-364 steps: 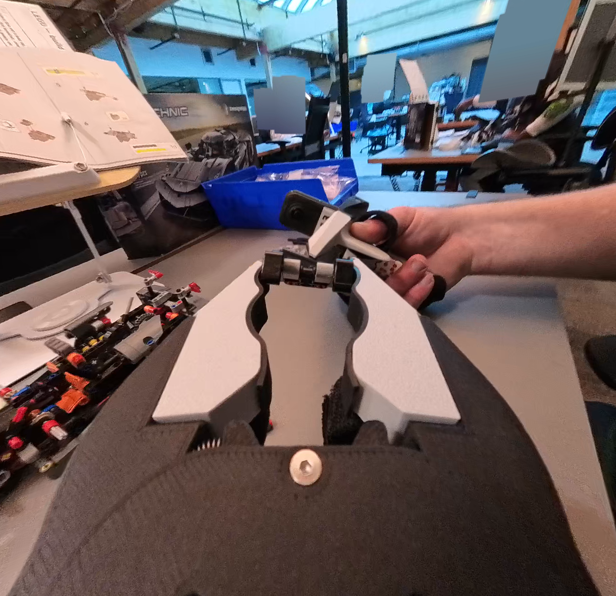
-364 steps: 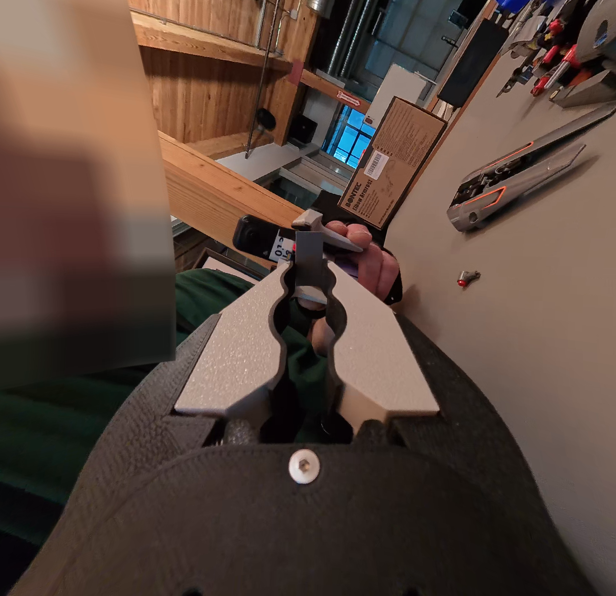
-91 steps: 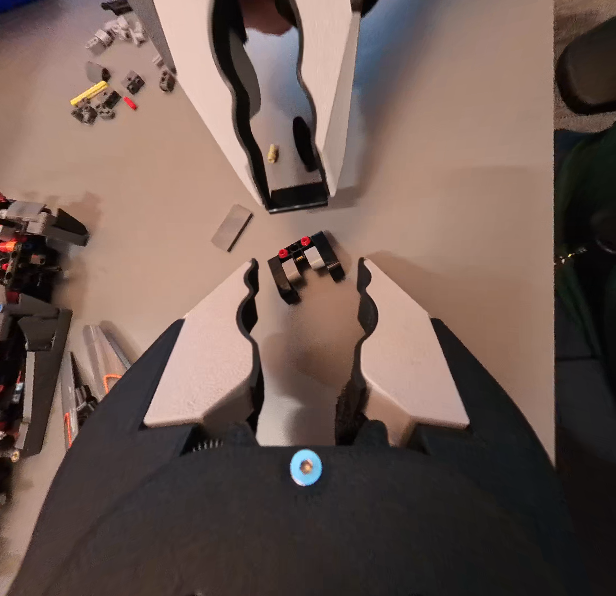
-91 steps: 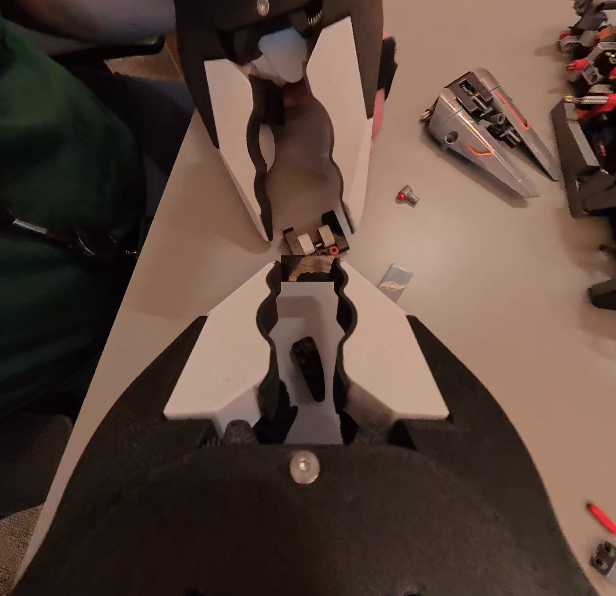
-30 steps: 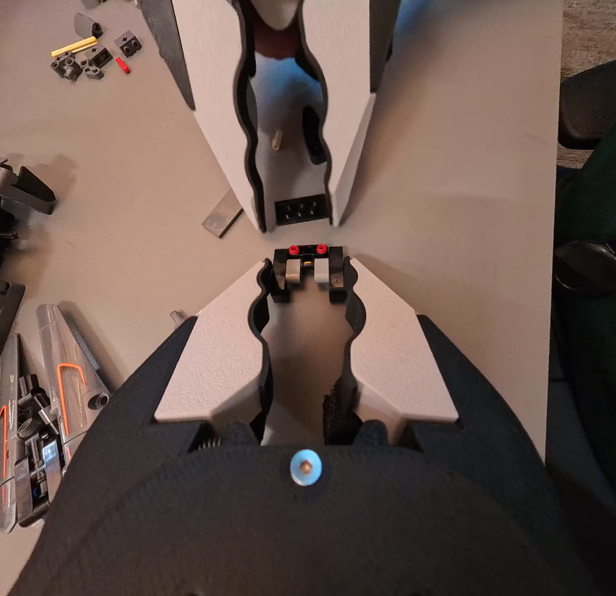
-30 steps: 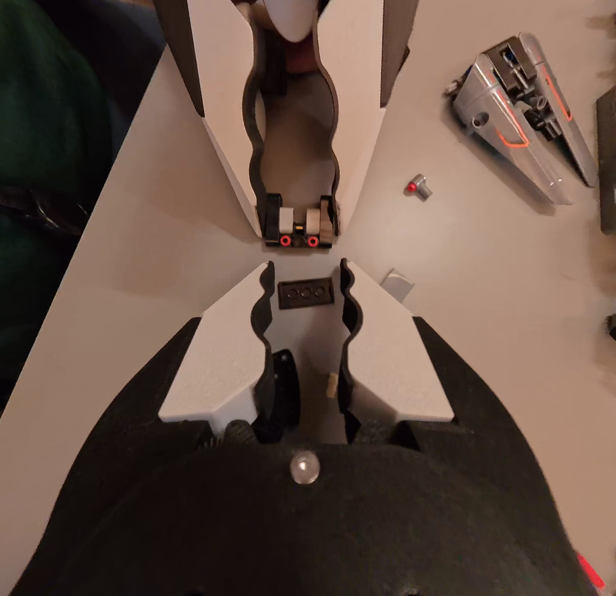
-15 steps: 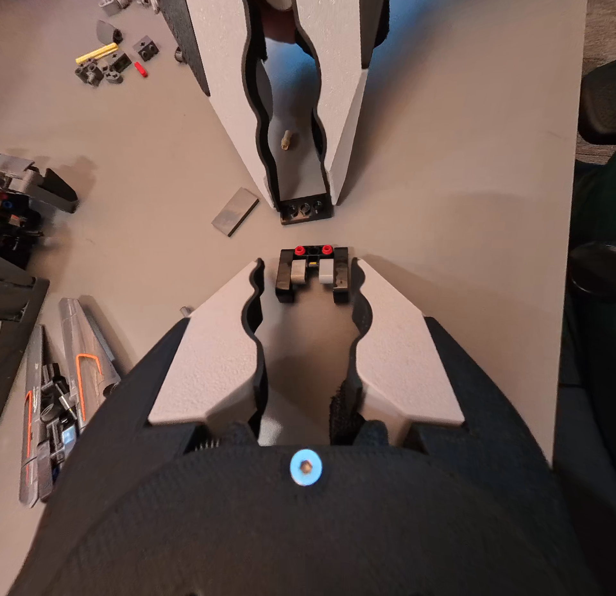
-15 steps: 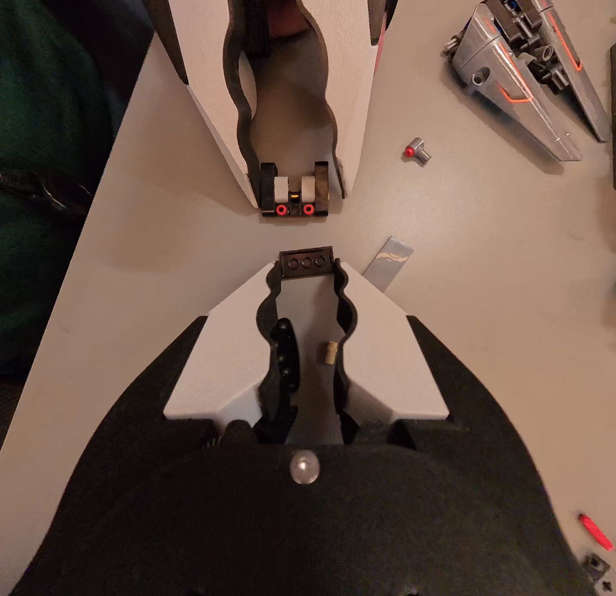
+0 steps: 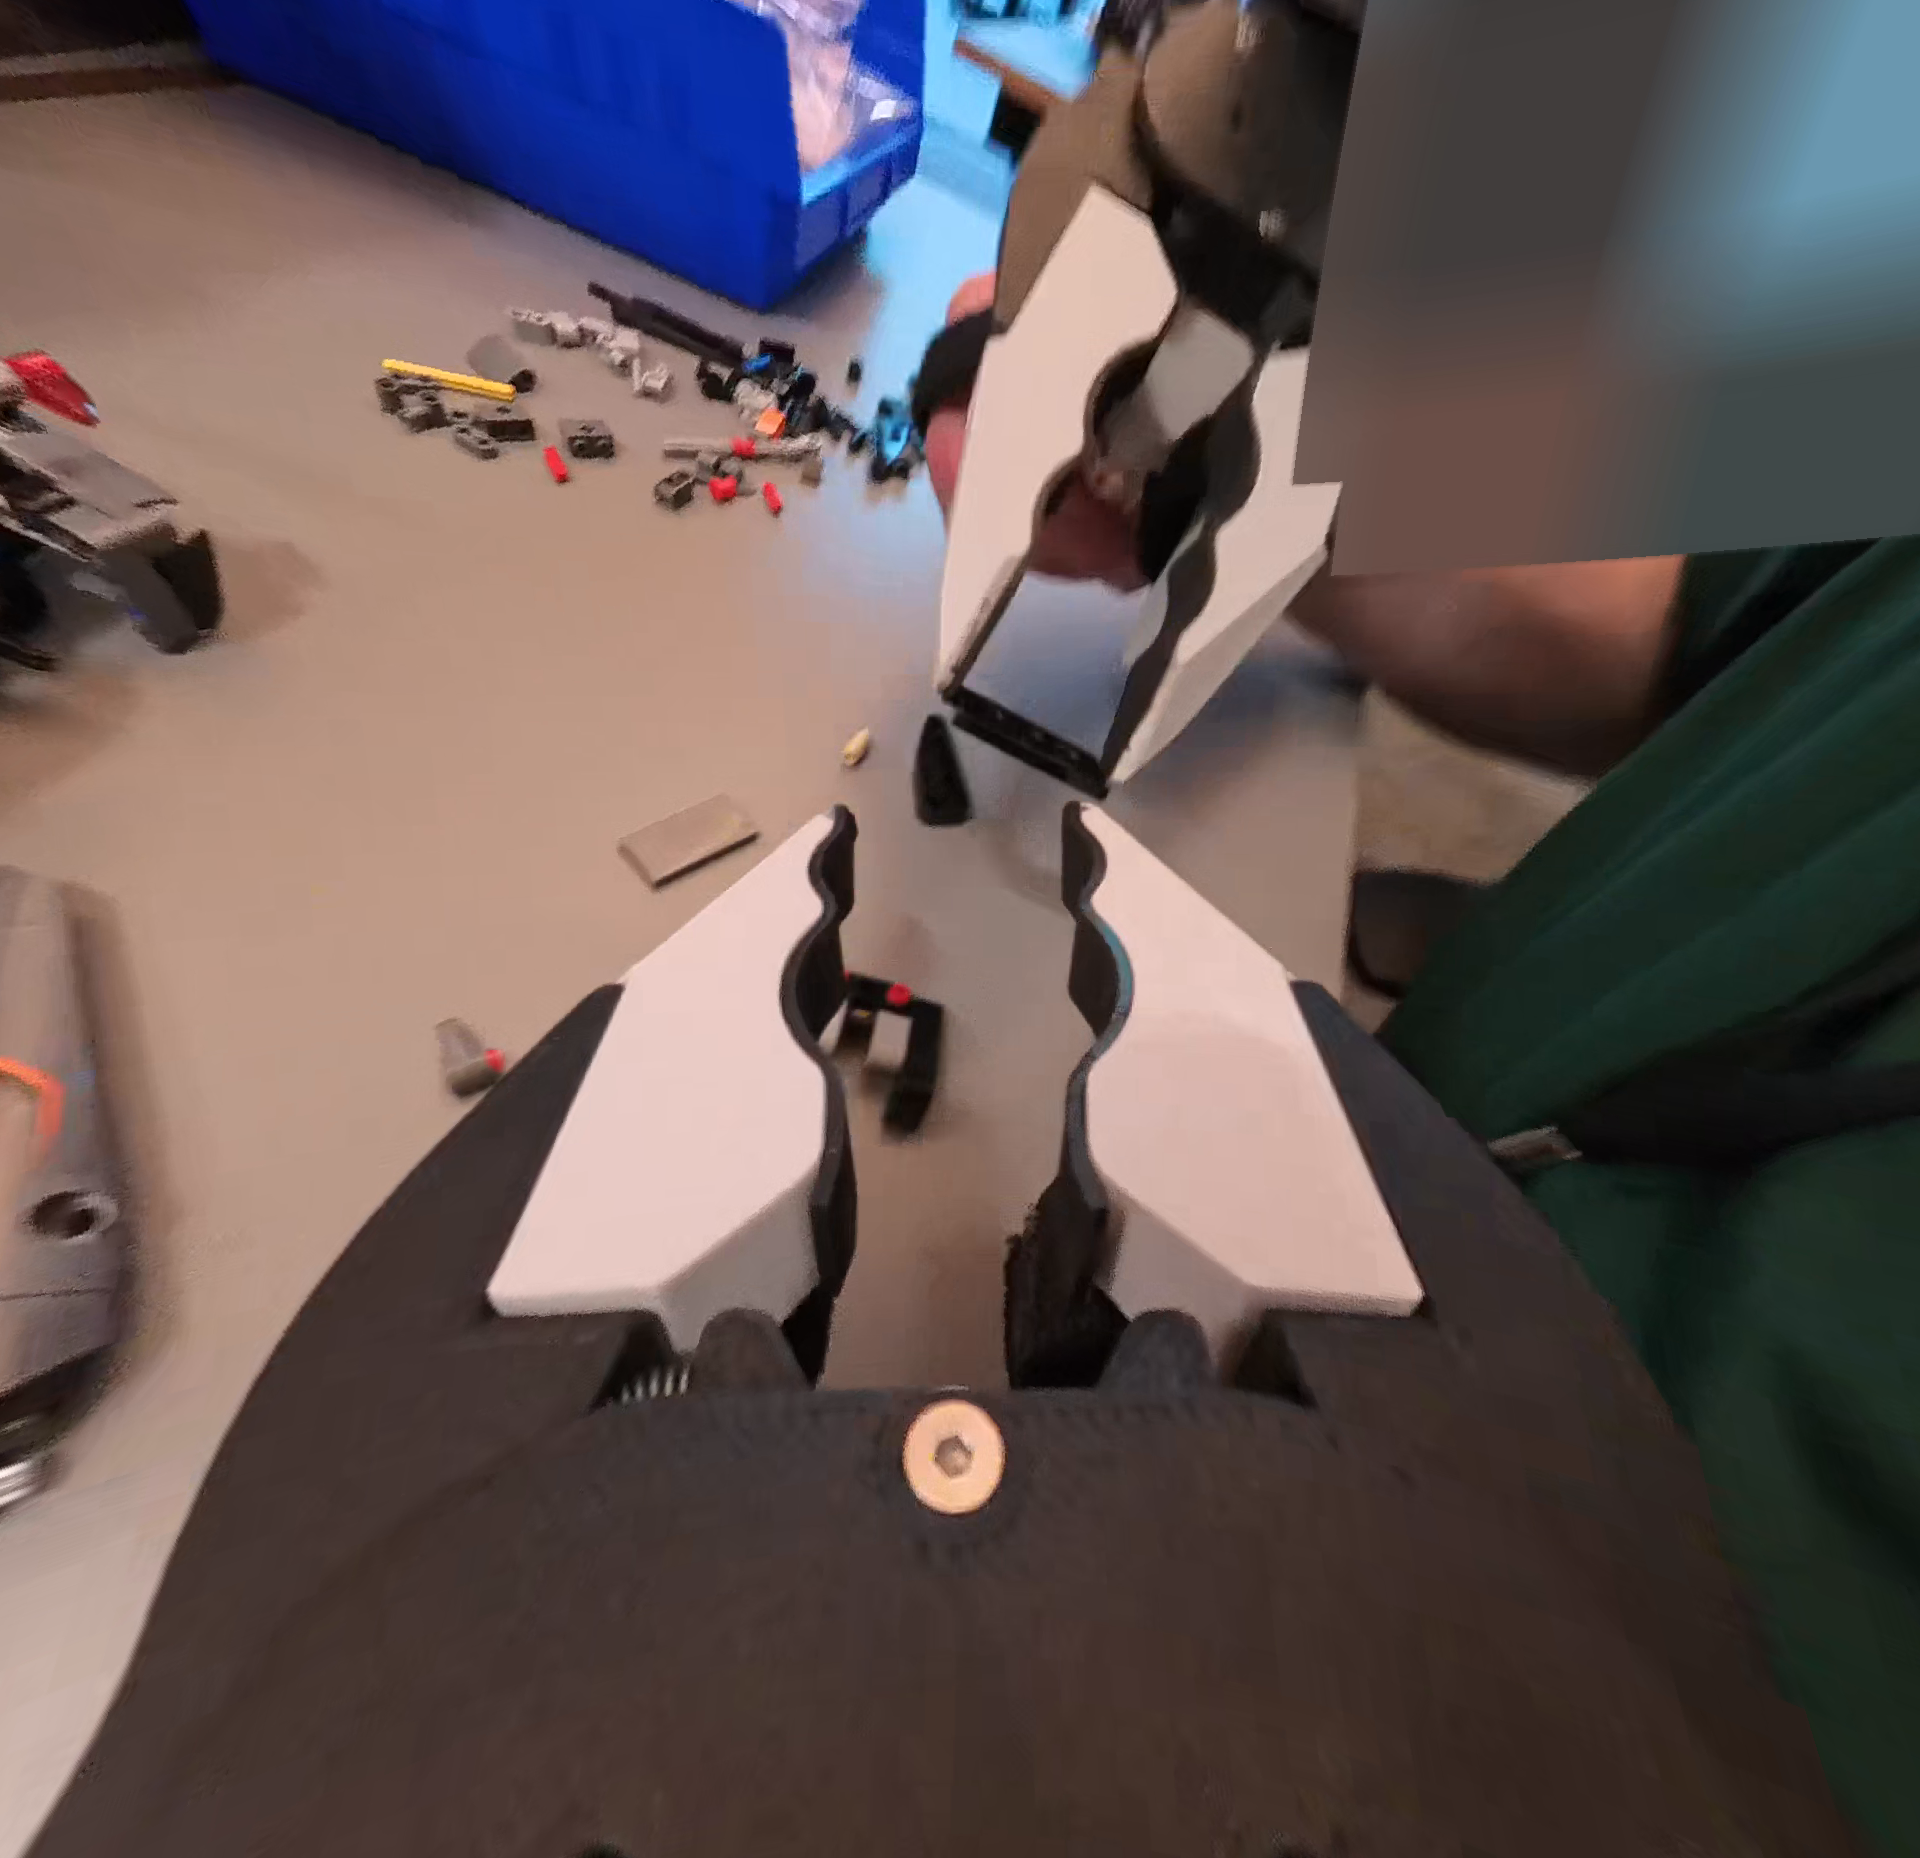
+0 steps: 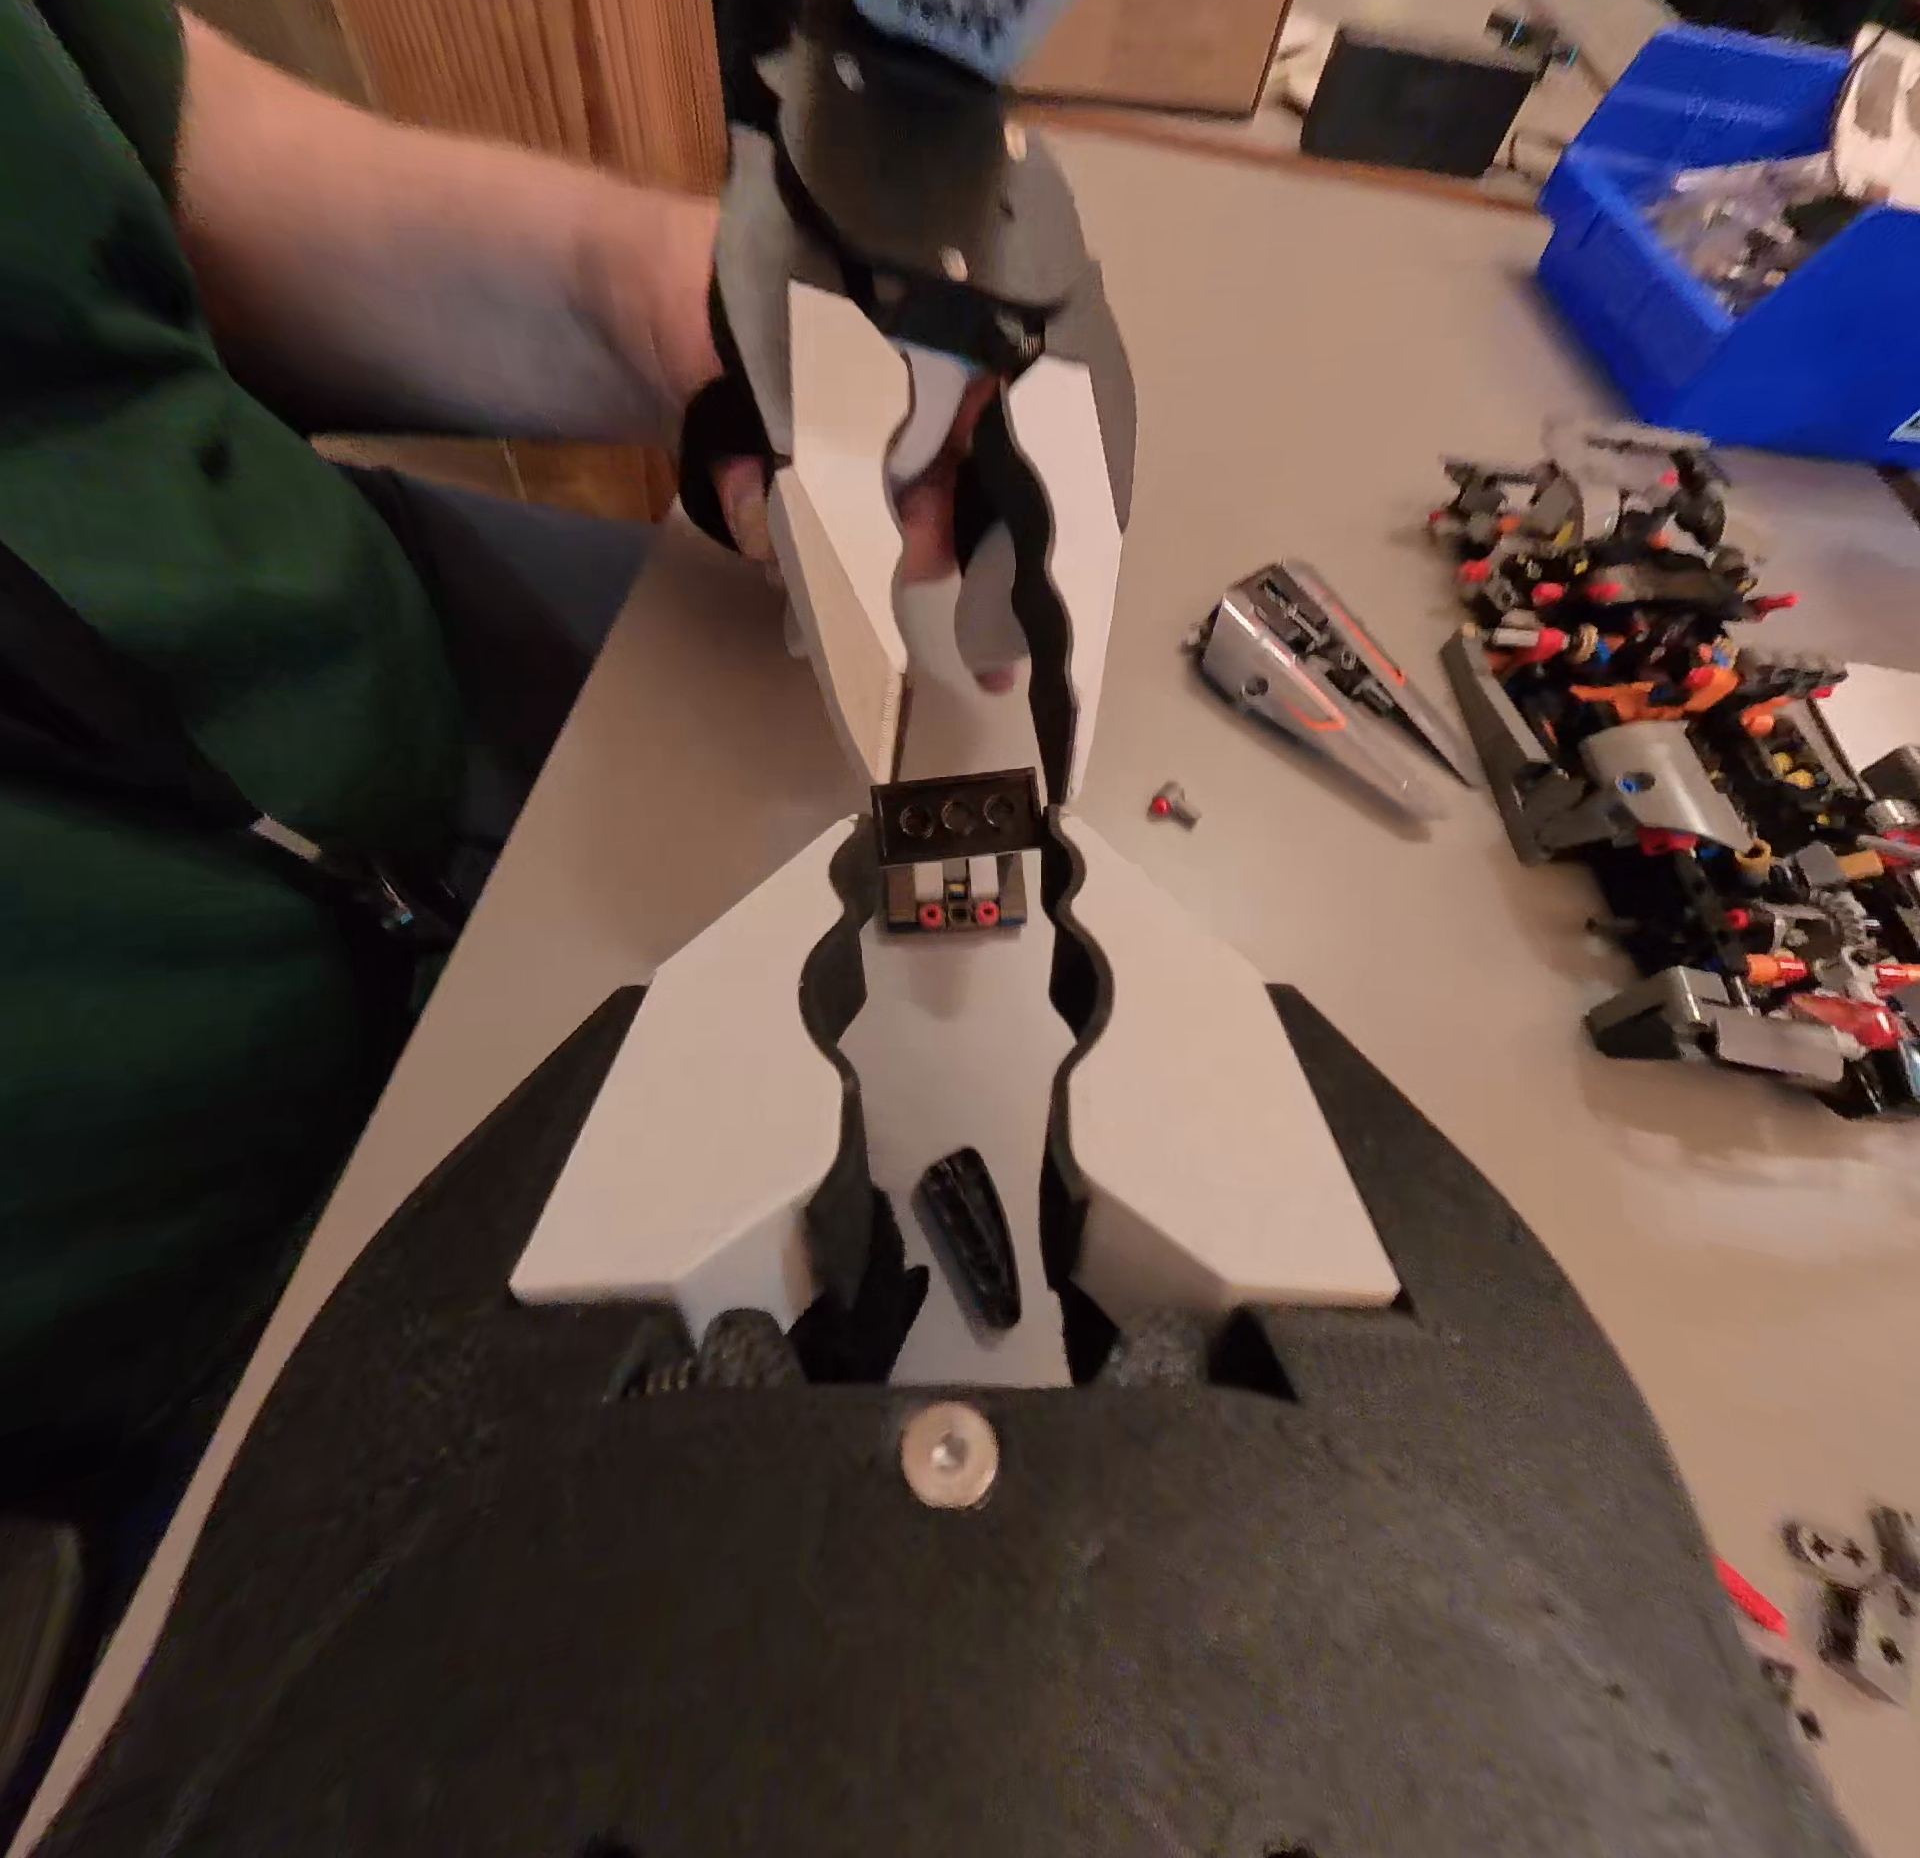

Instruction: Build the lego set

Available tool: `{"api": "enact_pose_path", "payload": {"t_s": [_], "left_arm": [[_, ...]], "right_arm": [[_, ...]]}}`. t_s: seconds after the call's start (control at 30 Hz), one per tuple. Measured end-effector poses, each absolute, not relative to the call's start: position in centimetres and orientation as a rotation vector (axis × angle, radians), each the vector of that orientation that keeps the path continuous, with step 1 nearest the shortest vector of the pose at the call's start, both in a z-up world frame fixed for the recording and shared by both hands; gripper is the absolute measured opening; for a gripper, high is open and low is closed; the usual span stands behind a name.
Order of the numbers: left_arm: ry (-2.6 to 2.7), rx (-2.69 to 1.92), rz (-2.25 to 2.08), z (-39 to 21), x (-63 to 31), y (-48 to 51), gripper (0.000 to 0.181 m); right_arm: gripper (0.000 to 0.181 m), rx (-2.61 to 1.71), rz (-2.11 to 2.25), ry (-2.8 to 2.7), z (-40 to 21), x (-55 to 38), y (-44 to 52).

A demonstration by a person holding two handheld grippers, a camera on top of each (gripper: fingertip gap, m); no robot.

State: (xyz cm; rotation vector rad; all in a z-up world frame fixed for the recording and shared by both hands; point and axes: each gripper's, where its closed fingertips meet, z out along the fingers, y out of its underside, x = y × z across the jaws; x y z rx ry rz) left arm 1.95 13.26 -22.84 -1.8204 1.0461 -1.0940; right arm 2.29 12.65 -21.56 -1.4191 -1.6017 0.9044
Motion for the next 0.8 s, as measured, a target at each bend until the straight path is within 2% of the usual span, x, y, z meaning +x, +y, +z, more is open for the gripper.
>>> {"api": "enact_pose_path", "payload": {"t_s": [0.27,0.53,0.8], "left_arm": [[0.832,-1.691,-1.483,-20.2,2.5,12.7,0.027],[0.644,-1.545,-1.813,-17.7,2.3,12.9,0.029],[0.653,-1.529,-1.871,-17.5,3.4,12.5,0.024]], "right_arm": [[0.03,-1.323,1.043,-1.457,-18.9,1.6,12.1],[0.03,-1.257,1.125,-1.373,-17.7,1.4,12.3],[0.03,-1.23,1.083,-1.377,-17.9,1.4,12.2]]}}
